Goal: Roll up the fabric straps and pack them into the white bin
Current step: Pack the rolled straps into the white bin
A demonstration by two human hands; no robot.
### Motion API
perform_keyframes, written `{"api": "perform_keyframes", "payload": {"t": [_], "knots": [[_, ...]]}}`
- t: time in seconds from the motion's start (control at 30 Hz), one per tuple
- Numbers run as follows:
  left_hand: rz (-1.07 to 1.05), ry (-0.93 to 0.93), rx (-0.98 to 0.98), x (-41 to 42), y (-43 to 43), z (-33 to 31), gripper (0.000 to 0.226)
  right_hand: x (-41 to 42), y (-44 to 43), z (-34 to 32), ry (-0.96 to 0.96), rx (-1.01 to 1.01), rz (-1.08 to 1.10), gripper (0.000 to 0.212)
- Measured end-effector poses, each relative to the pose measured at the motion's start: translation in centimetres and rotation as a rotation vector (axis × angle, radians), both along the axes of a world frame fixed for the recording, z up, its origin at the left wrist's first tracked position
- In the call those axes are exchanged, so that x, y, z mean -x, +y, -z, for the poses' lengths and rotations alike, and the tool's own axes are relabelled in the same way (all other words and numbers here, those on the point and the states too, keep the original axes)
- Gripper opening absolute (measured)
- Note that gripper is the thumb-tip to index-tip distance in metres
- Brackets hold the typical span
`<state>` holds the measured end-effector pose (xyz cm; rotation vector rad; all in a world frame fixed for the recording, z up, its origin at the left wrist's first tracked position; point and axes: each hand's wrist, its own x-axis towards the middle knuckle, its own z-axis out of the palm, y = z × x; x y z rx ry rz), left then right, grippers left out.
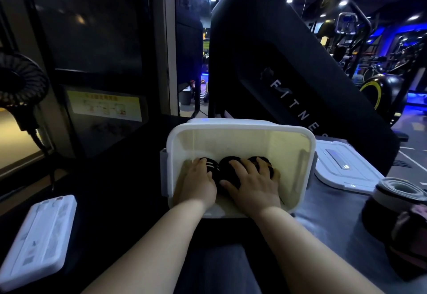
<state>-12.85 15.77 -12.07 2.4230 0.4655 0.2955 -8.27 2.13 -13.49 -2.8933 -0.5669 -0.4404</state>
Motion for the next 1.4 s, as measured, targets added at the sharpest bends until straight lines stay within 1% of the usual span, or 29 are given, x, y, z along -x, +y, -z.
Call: {"api": "perform_keyframes", "payload": {"t": [0.07,0.1,0.2,0.3,0.37,0.4,0.53,0.63,0.8,0.93,1.0,1.07,1.13,1.2,1.27,1.33,1.4], "knots": [[0.001,-0.034,-0.002,-0.5,0.2,0.3,0.049,0.0,0.1,0.0,0.003,0.003,0.000,0.064],[-0.006,-0.049,-0.006,-0.7,0.3,0.5,0.048,0.1,0.1,0.1,0.004,0.000,0.001,0.061],[-0.060,-0.090,-0.094,-0.9,0.0,1.0,0.046,-0.1,-0.2,0.3,0.001,-0.008,-0.017,0.058],[-0.125,-0.178,-0.215,-0.6,-0.3,1.5,0.048,-0.2,-0.7,0.4,-0.003,-0.012,-0.044,0.057],[-0.072,-0.247,-0.325,-0.5,-0.2,1.7,0.049,-0.3,-0.8,0.4,0.007,-0.021,-0.050,0.056],[-0.034,-0.270,-0.346,-0.6,-0.1,1.7,0.048,-0.2,-0.8,0.3,0.017,-0.031,-0.051,0.056],[0.060,-0.296,-0.283,-1.0,0.2,1.7,0.041,-0.1,-0.6,0.2,0.054,-0.054,-0.038,0.056],[0.089,-0.296,-0.240,-1.4,0.4,2.1,0.040,-0.2,-0.6,0.2,0.049,-0.051,-0.032,0.057],[0.089,-0.274,-0.282,-1.6,0.3,2.2,0.043,-0.4,-0.6,0.4,0.071,-0.058,-0.030,0.056],[0.071,-0.232,-0.246,-1.1,0.1,1.2,0.042,-0.4,-0.5,-0.1,0.127,-0.023,-0.036,0.057],[0.034,-0.179,-0.189,-0.6,-0.4,0.9,0.043,0.0,-0.8,-0.5,0.162,0.023,-0.056,0.060],[-0.002,-0.155,-0.143,0.2,-0.9,1.0,0.044,1.0,-1.5,-0.6,0.134,0.037,-0.091,0.063],[0.012,-0.236,-0.184,1.3,-1.6,1.4,0.042,2.6,-2.8,-0.6,0.032,-0.001,-0.168,0.064],[0.041,-0.302,-0.194,2.9,-2.7,1.4,0.039,4.6,-4.9,-0.8,-0.037,0.011,-0.233,0.060],[0.090,-0.265,-0.173,4.3,-4.4,1.3,0.037,6.5,-7.5,-0.8,-0.067,0.028,-0.271,0.045],[0.173,-0.220,-0.114,5.4,-6.5,1.4,0.033,8.5,-10.3,-1.0,0.005,0.052,-0.228,0.035],[0.252,-0.185,-0.061,6.2,-9.0,1.7,0.032,10.0,-13.6,-0.7,0.055,0.049,-0.139,0.035]]}}
